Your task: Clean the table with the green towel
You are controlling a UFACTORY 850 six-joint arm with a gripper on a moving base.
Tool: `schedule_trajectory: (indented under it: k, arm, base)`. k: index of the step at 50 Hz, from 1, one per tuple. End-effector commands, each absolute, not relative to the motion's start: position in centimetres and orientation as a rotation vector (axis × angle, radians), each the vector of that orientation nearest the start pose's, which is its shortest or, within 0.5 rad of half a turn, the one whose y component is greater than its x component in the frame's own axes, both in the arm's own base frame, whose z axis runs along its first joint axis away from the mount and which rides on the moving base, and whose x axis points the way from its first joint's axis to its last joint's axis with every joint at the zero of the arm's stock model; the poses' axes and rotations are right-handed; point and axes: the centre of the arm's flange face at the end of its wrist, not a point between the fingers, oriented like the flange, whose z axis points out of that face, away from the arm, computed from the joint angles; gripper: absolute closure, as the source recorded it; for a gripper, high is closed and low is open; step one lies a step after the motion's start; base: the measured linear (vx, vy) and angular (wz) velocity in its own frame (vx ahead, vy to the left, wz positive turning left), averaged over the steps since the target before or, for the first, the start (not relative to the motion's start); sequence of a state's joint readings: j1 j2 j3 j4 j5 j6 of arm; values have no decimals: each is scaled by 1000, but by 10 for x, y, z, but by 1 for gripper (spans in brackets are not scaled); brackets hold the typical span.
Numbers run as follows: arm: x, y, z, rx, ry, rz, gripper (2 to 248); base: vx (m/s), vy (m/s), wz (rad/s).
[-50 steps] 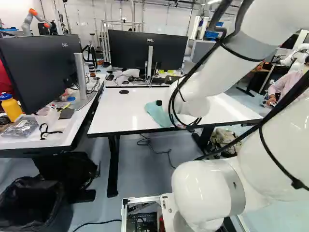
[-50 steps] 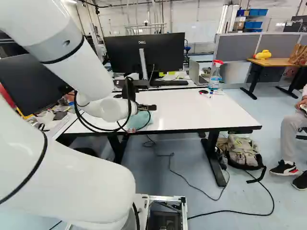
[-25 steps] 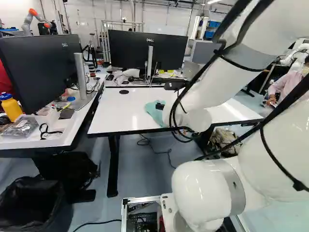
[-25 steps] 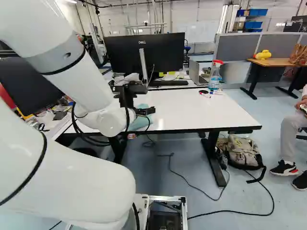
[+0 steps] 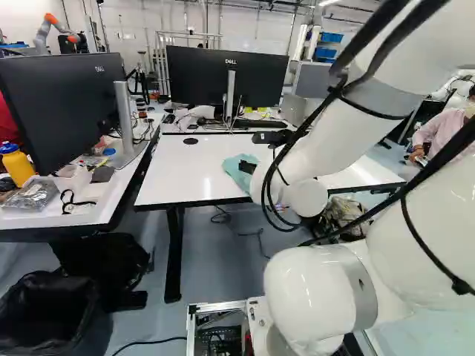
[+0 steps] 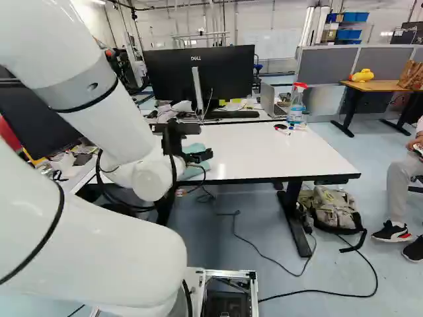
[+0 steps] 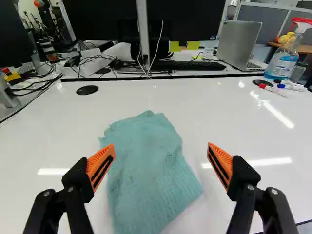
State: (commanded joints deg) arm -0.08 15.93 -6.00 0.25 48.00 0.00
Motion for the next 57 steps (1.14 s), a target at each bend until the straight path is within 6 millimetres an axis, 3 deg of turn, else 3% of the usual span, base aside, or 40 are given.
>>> schedule_trajectory:
  k: [57]
  arm:
    - [270, 0, 366, -2558, 0, -1824, 3]
  base:
    - [0, 0, 0]
